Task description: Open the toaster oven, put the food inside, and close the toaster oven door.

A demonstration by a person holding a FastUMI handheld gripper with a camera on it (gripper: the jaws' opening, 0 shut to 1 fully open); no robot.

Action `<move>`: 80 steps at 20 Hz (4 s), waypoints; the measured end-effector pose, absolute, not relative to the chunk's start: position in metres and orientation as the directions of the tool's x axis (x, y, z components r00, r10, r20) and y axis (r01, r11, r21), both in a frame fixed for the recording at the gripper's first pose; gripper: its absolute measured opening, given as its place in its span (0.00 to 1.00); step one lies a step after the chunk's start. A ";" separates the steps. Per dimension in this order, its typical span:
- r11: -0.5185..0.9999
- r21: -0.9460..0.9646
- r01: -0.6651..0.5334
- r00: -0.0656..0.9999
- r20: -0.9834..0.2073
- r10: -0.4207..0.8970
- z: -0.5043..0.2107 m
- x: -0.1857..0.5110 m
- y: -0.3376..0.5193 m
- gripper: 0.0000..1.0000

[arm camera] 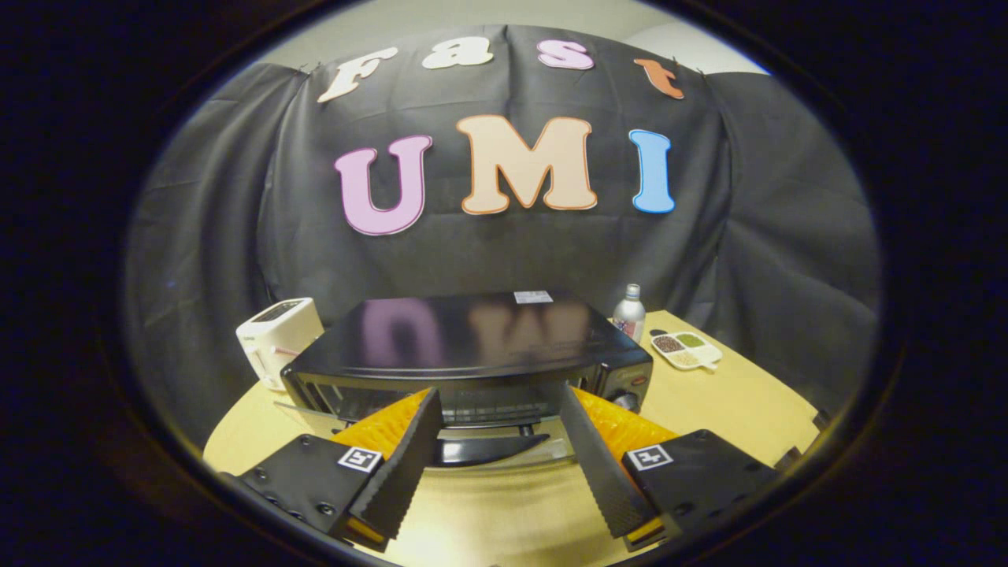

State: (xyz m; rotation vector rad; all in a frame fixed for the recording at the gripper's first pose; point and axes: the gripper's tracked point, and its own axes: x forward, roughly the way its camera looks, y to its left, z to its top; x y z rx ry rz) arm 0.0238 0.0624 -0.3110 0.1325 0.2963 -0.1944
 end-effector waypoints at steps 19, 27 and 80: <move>0.976 0.031 0.218 0.712 -0.688 -0.137 -0.407 -0.083 0.073 0.97; 0.971 0.051 0.235 0.575 -0.812 -0.096 -0.470 -0.099 0.082 0.97; 0.801 -0.035 0.597 0.303 -0.915 -0.266 -0.524 -0.169 -0.176 0.38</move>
